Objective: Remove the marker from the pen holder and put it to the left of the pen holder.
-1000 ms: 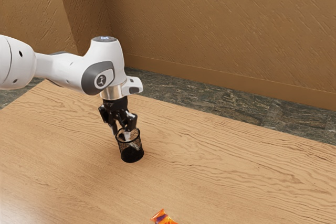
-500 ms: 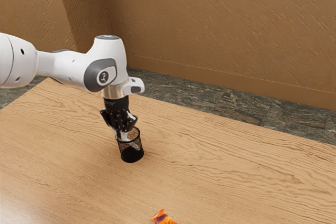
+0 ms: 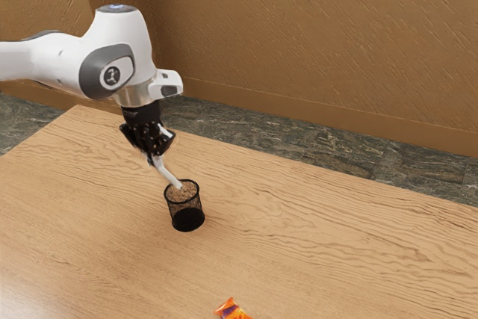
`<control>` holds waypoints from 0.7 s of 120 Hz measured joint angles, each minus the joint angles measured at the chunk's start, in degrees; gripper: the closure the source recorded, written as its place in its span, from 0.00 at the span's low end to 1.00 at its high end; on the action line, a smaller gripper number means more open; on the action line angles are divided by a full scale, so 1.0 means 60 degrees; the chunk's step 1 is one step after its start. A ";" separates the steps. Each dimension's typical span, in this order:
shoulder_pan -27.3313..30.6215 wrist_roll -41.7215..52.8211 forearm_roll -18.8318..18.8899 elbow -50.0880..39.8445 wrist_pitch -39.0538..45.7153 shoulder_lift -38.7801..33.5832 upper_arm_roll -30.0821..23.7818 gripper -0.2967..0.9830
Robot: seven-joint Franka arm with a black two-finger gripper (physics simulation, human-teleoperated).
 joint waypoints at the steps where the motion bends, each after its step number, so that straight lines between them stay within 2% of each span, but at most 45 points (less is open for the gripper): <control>1: 0.0001 -0.0004 0.0005 0.0013 -0.0023 -0.0031 -0.0001 0.83; 13: -0.0004 -0.0030 0.0033 0.0774 -0.0366 0.0024 0.0042 0.83; 30: 0.0551 0.0010 -0.0533 0.2574 -0.0995 0.1652 0.0023 0.83; 44: 0.2437 0.0153 -0.1338 0.3743 -0.1408 0.2898 -0.0147 0.83; 52: 0.3825 0.0229 -0.1676 0.4147 -0.1588 0.3537 -0.1048 0.83; 66: 0.5652 0.0345 -0.2426 0.4343 -0.1913 0.4418 -0.2093 0.83; 84: 0.6984 0.0474 -0.3424 0.4499 -0.2479 0.5275 -0.2796 0.82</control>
